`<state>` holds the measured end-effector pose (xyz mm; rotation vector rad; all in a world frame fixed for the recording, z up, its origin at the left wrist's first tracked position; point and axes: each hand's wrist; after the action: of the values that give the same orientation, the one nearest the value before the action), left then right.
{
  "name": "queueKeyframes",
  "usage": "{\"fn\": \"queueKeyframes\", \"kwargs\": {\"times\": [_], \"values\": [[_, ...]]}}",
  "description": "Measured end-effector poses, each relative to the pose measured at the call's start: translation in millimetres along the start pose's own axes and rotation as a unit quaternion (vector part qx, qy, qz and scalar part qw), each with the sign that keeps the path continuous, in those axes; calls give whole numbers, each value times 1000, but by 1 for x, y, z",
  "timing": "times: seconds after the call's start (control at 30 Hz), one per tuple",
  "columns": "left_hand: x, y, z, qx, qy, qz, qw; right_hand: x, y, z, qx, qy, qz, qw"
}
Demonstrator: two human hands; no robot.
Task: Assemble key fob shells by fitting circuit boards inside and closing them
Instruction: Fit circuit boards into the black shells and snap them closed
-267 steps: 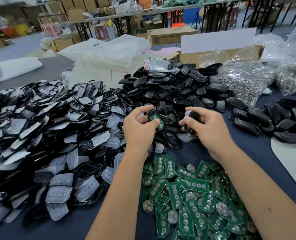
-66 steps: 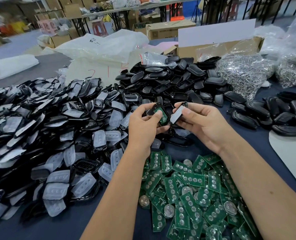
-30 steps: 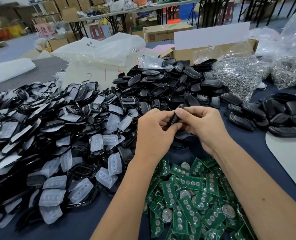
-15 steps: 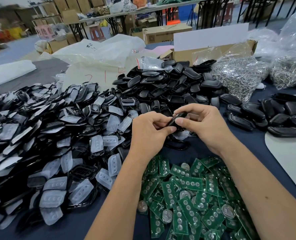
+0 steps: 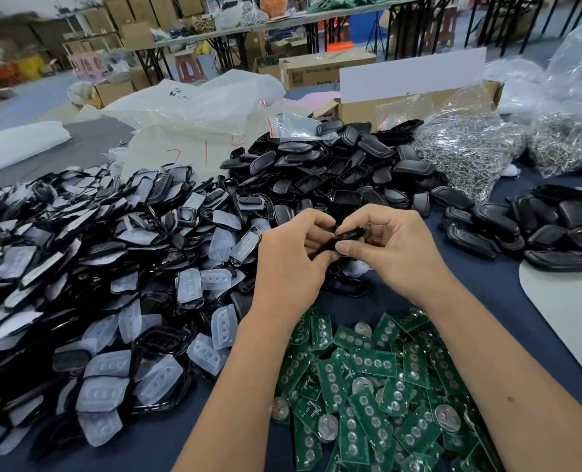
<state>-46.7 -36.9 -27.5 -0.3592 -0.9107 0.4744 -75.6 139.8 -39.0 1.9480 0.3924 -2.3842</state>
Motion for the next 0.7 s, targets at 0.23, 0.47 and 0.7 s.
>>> {"fn": "queueKeyframes", "kwargs": {"times": [0.23, 0.47, 0.7], "values": [[-3, 1, 2, 52, -121, -147, 980, 3, 1, 3, 25, 55, 83, 995], [1, 3, 0, 72, -217, -426, 875, 7, 10, 2, 13, 111, 77, 991], [5, 3, 0, 63, -227, -471, 850, -1, 15, 2, 18, 127, 156, 980]]}}
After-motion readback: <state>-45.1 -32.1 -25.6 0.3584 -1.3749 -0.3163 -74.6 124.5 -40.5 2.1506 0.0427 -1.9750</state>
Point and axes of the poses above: each hand's wrist, its own z-axis towards the middle knuckle, its own y-axis out of the palm, x = y × z, and after that the axes turned 12 degrees about y, right-handed
